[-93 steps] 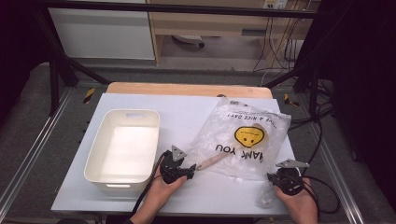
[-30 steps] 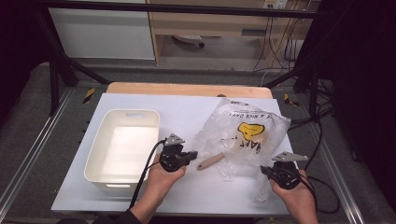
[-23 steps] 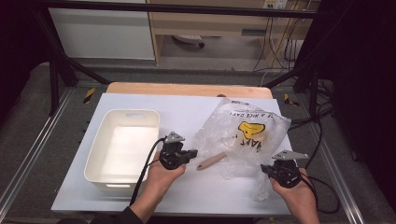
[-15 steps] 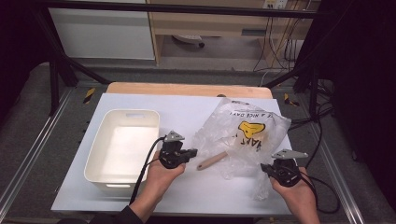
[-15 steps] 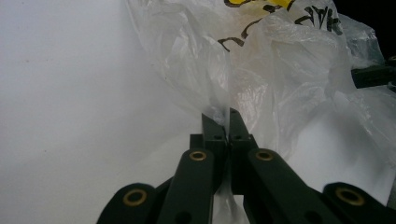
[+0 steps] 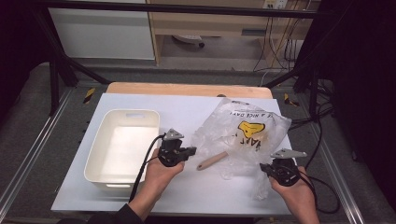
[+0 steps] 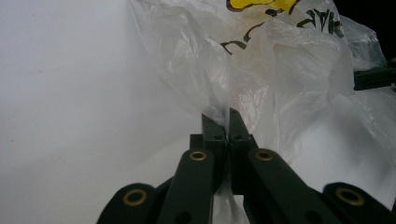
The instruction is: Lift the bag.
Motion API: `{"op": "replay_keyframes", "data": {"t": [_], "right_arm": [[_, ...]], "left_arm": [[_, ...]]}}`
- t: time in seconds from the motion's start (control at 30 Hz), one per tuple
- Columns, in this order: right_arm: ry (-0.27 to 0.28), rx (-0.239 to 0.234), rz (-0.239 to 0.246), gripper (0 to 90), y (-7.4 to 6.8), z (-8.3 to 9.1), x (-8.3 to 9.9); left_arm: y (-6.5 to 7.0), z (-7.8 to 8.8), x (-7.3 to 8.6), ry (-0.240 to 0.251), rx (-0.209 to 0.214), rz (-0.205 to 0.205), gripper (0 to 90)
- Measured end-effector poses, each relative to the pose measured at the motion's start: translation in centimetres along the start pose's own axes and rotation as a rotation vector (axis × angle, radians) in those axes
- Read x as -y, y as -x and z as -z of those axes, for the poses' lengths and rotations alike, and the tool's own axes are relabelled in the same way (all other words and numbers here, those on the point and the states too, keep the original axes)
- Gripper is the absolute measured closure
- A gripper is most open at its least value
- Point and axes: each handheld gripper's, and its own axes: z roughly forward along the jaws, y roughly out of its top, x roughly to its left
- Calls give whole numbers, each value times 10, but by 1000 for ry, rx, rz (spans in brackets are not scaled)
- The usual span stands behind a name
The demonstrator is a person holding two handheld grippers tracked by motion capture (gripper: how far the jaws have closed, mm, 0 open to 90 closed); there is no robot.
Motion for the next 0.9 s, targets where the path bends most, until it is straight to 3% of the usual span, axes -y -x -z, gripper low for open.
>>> {"op": "replay_keyframes", "data": {"t": [0.1,0.5,0.9], "right_arm": [[-7,-5,8,900,-2,-2,-3],[1,-36,52,900,-14,-8,-27],[21,-56,110,900,-24,-6,-63]], "left_arm": [[-4,2,-4,2,11,12,900],[-20,14,-22,12,-16,1,900],[-31,34,-54,24,-27,-9,900]]}}
